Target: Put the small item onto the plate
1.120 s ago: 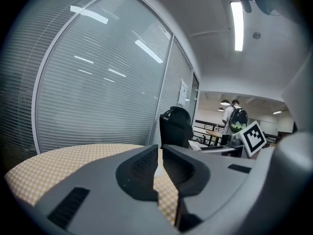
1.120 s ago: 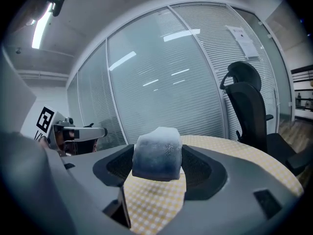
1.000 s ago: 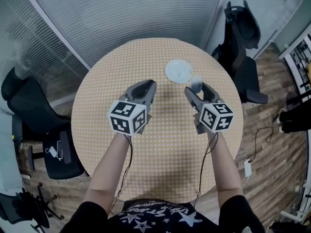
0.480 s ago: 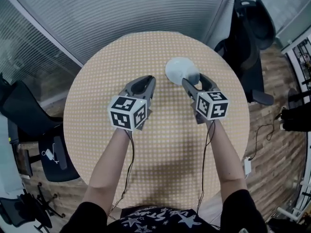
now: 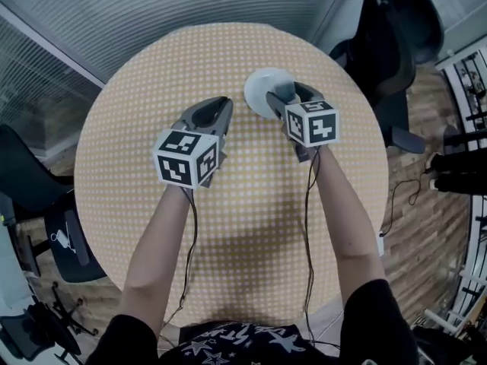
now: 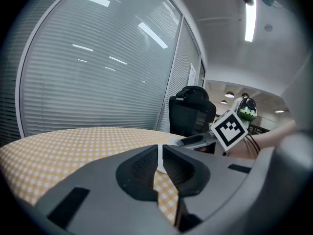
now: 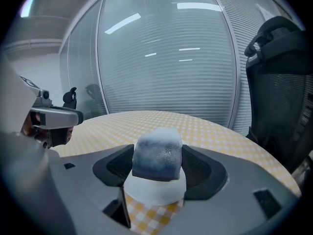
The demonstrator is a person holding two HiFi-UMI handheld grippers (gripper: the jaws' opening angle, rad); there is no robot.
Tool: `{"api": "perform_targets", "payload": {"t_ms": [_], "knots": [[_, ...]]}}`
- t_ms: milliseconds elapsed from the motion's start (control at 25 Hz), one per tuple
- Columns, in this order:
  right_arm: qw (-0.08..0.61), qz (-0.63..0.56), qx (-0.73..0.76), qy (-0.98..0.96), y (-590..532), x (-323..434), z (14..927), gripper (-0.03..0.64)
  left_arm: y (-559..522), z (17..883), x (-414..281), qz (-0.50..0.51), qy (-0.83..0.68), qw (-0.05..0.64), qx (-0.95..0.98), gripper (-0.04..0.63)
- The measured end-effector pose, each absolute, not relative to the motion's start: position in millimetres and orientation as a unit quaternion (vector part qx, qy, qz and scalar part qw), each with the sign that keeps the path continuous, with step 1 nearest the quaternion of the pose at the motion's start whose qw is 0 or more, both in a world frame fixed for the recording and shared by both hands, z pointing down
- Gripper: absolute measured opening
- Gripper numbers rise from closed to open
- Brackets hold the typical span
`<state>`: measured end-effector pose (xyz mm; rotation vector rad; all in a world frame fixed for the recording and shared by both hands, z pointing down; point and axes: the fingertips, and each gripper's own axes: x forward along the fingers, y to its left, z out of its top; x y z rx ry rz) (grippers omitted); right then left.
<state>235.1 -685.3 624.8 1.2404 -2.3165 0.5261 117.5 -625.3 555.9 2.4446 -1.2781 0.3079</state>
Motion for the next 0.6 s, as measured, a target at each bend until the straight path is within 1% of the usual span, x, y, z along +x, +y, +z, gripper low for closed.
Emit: {"api": "perform_targets", "payload": {"t_ms": [280,600], "knots": [[0.277,0.198,0.428,-0.837,-696,230,646,0.307,-634,571,126,0.115,-0.443,0.187,0.869,0.032],[0.322,0.184,0.397,-0.840,-697,222,660,0.307,-635,578,117,0.122,-0.443,0.185,0.869,0.032]]}}
